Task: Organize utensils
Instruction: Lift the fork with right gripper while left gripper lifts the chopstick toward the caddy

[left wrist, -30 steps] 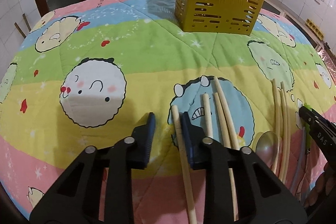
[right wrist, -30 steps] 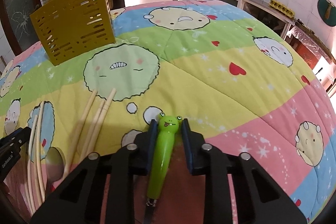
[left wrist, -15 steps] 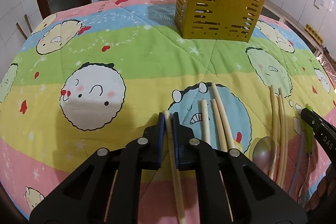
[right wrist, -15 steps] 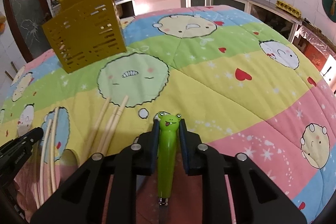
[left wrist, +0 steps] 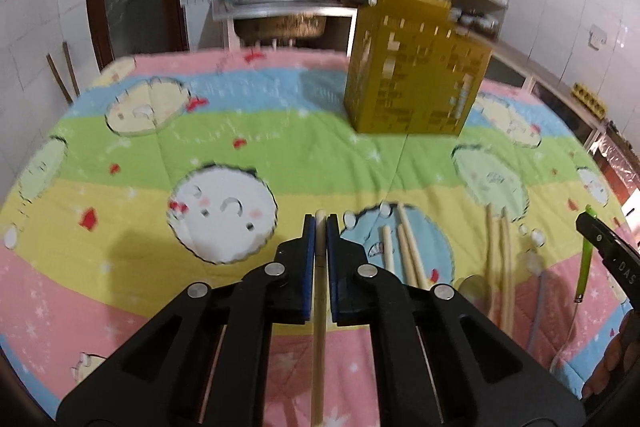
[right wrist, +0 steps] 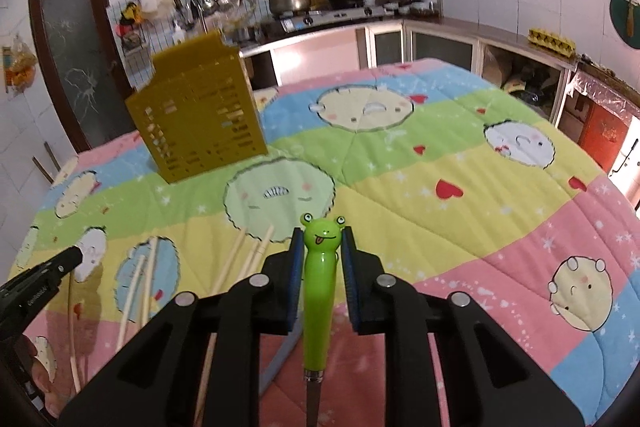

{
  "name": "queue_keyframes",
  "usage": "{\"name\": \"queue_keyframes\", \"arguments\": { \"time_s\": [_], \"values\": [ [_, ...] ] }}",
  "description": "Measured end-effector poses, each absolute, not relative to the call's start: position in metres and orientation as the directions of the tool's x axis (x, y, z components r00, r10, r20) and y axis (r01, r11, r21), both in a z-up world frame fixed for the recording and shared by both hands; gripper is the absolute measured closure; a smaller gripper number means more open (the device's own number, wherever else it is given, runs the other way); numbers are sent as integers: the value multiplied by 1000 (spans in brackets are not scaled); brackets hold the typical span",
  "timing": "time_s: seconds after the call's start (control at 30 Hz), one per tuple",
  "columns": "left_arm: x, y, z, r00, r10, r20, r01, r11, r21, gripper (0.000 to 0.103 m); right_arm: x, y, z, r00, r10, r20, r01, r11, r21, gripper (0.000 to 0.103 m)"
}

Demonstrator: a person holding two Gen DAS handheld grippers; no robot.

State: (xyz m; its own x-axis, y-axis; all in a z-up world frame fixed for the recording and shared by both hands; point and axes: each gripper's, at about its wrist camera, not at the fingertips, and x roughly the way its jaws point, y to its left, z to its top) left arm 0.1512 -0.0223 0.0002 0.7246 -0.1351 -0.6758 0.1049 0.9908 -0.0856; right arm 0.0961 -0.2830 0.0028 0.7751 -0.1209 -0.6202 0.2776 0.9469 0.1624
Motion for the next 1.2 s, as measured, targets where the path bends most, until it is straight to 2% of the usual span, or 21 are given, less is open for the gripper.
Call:
{"name": "queue_keyframes", "arguments": {
  "time_s": [0.43, 0.83, 1.2],
  "values": [
    [88, -5, 56, 865, -154, -478, 121, 988, -100, 98, 53, -270, 38, 871, -123, -475, 221, 963, 155, 84],
    [53, 9, 65, 909, -160, -385, 125, 986, -113, 98, 21, -252, 51, 915, -143, -377, 194, 976, 101, 84],
    [58, 5, 83, 932, -177, -317, 140, 981, -134, 98, 16, -257, 71, 941, -161, -299, 198, 975, 100, 84]
  ]
}}
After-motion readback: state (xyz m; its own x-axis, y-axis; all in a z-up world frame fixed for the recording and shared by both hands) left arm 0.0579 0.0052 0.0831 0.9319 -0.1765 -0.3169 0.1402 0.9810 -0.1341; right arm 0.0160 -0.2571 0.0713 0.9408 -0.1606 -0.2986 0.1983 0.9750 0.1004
